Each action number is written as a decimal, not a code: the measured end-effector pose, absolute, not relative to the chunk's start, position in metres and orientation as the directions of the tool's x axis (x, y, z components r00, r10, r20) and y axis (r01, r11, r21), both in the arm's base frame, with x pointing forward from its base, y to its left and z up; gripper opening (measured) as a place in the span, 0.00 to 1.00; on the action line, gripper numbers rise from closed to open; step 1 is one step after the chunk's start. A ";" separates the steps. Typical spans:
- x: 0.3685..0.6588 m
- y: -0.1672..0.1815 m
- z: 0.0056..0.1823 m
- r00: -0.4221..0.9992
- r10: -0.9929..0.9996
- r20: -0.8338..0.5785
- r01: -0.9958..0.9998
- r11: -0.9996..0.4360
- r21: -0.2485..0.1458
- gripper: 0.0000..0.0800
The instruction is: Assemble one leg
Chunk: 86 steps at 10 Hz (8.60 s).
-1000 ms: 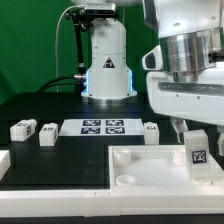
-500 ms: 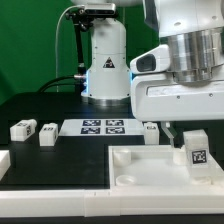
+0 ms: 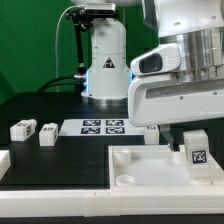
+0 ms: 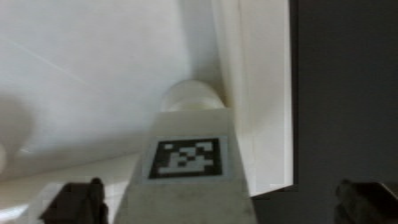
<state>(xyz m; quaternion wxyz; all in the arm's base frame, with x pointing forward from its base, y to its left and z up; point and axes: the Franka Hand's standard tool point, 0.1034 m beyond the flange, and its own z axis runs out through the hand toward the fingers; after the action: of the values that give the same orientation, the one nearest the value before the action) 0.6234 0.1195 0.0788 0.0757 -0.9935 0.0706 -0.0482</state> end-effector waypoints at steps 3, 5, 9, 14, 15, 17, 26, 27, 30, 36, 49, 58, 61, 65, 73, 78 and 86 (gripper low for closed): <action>0.623 0.119 0.079 0.985 -0.149 0.085 -0.134 -0.979 -0.157 0.37; 0.623 0.118 0.079 0.984 -0.159 0.083 -0.144 -0.977 -0.158 0.37; 0.622 0.118 0.078 0.884 -0.464 0.062 -0.447 -0.875 -0.186 0.37; 0.620 0.121 0.077 0.421 -0.905 -0.069 -0.896 -0.402 -0.186 0.37; 0.620 0.124 0.077 0.261 -0.959 -0.111 -0.955 -0.240 -0.174 0.37; 0.619 0.127 0.077 0.144 -0.980 -0.140 -0.980 -0.122 -0.159 0.37; 0.621 0.123 0.077 0.677 -0.736 -0.023 -0.722 -0.658 -0.214 0.81; 0.621 0.123 0.077 0.749 -0.662 -0.001 -0.647 -0.732 -0.215 0.81; 0.622 0.123 0.077 0.914 -0.399 0.068 -0.379 -0.904 -0.199 0.81; 0.622 0.116 0.075 0.989 0.028 0.144 0.048 -0.990 -0.131 0.78; 0.621 0.116 0.074 0.624 -0.782 -0.003 -0.766 -0.611 -0.201 0.36; 0.619 0.124 0.073 0.082 -0.988 -0.130 -0.984 -0.060 -0.167 0.38; 0.620 0.123 0.074 0.272 -0.958 -0.094 -0.949 -0.251 -0.190 0.76; 0.621 0.124 0.074 0.721 -0.693 0.020 -0.676 -0.709 -0.203 0.81; 0.626 0.119 0.072 0.964 0.214 0.156 0.222 -0.974 -0.038 0.81; 0.626 0.119 0.072 0.979 0.137 0.152 0.146 -0.988 -0.051 0.43; 0.624 0.116 0.070 0.693 -0.719 0.060 -0.706 -0.693 -0.148 0.36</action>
Offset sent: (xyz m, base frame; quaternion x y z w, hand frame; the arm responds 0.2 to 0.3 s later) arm 0.0000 0.0000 0.0000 0.0000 0.0000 0.0000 1.0000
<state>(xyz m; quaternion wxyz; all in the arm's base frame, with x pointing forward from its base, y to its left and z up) 0.6237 0.1156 0.0703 0.0565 -0.9182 0.3879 -0.0566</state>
